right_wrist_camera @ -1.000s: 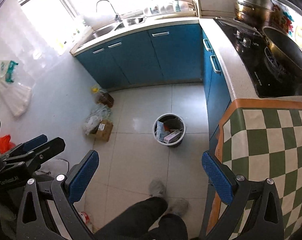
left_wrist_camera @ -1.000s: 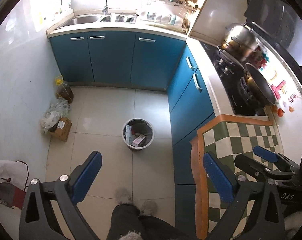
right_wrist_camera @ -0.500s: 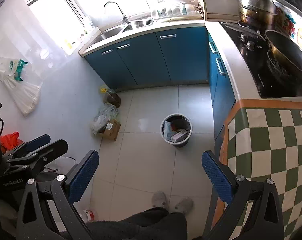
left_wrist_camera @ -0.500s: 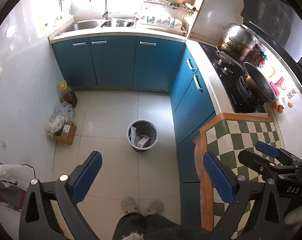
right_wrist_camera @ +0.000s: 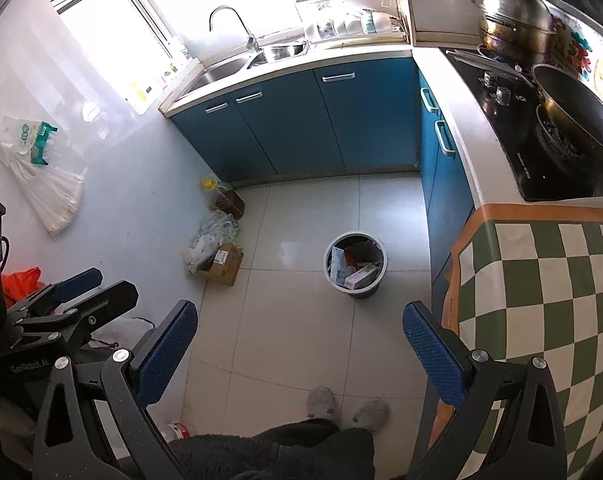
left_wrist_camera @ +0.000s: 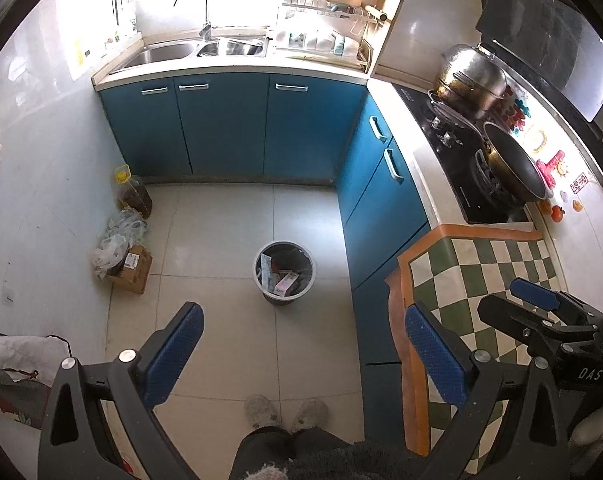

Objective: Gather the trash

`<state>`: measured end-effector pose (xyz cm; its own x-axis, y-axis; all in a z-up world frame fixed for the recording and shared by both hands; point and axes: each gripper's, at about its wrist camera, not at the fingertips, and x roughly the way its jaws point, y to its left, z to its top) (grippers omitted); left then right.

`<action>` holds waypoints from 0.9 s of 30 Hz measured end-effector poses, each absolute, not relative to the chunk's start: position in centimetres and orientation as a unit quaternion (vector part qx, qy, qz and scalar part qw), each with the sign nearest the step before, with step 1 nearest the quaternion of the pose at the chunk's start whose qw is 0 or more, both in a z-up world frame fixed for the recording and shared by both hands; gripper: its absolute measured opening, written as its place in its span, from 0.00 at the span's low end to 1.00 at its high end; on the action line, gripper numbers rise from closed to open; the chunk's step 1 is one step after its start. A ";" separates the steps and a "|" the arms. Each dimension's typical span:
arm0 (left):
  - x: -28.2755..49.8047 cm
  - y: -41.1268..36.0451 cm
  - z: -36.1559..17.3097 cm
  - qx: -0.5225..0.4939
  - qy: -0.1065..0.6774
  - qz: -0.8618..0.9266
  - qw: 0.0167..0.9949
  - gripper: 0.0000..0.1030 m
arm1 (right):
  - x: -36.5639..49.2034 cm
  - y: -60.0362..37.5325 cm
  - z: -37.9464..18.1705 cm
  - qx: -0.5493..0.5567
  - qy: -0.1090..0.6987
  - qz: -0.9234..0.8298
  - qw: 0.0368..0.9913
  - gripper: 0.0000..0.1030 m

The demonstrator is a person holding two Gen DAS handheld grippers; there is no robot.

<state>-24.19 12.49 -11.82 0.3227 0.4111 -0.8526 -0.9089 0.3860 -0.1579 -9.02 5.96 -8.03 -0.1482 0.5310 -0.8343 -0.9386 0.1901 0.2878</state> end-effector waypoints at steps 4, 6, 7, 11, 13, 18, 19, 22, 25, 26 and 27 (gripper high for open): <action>-24.2 12.4 -11.8 -0.334 0.375 0.439 0.745 1.00 | -8.8 5.8 -8.1 -0.220 0.469 0.596 0.613 1.00; -24.3 12.3 -11.8 -0.336 0.375 0.436 0.746 1.00 | -8.9 5.8 -8.2 -0.221 0.470 0.596 0.613 1.00; -24.3 12.4 -11.7 -0.337 0.375 0.435 0.746 1.00 | -8.9 5.8 -8.3 -0.220 0.471 0.596 0.612 1.00; -24.4 12.3 -11.7 -0.343 0.372 0.428 0.749 1.00 | -8.9 5.8 -8.3 -0.218 0.474 0.596 0.610 1.00; -24.5 12.2 -11.5 -0.343 0.372 0.426 0.750 1.00 | -9.0 5.8 -8.4 -0.216 0.476 0.598 0.608 1.00; -24.6 11.9 -11.3 -0.339 0.371 0.425 0.752 1.00 | -9.0 5.6 -8.5 -0.214 0.478 0.598 0.607 1.00; -24.6 11.9 -11.3 -0.340 0.371 0.425 0.752 1.00 | -9.0 5.5 -8.5 -0.213 0.478 0.598 0.607 1.00; -24.6 11.8 -11.1 -0.337 0.372 0.422 0.755 1.00 | -8.9 5.4 -8.4 -0.212 0.478 0.598 0.607 1.00; -24.5 11.8 -10.8 -0.331 0.374 0.421 0.757 1.00 | -8.7 5.4 -8.5 -0.208 0.482 0.598 0.605 1.00; -24.5 11.9 -10.8 -0.329 0.375 0.420 0.758 1.00 | -8.7 5.3 -8.5 -0.208 0.482 0.598 0.606 1.00; -24.5 11.9 -10.7 -0.329 0.375 0.419 0.759 1.00 | -8.6 5.4 -8.4 -0.207 0.482 0.598 0.607 1.00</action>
<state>-24.53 11.90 -10.67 0.3676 0.3899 -0.8443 -0.8828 0.4319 -0.1848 -8.63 5.37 -8.42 -0.1783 0.5255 -0.8319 -0.9246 0.1998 0.3243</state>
